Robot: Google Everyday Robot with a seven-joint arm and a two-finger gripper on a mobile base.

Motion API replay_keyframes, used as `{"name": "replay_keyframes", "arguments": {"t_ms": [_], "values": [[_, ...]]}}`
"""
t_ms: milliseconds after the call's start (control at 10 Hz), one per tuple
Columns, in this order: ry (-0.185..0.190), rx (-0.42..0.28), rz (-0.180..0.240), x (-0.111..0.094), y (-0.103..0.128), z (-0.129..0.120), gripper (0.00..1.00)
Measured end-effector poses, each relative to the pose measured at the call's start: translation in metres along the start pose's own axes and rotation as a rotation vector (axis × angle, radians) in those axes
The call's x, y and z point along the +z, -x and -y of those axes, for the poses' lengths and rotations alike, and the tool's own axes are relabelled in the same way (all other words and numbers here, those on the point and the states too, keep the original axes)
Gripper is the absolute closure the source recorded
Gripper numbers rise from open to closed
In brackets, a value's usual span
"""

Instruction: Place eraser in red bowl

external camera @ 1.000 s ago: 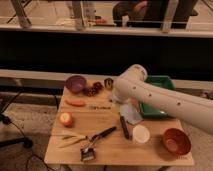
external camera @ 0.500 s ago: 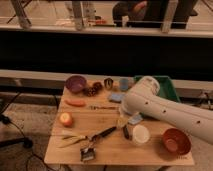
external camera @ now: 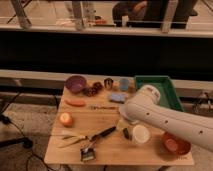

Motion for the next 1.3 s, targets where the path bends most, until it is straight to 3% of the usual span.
{"name": "replay_keyframes", "arguments": {"t_ms": [300,700,1000,1300], "values": [[0.005,0.0,-0.004,0.02,0.001,-0.006,0.2],[0.009,-0.067,-0.013,0.047,-0.002,-0.013,0.2],[0.033,-0.079,-0.027,0.065,-0.015,-0.015,0.2],[0.08,-0.074,-0.048,0.08,-0.024,-0.018,0.2]]}}
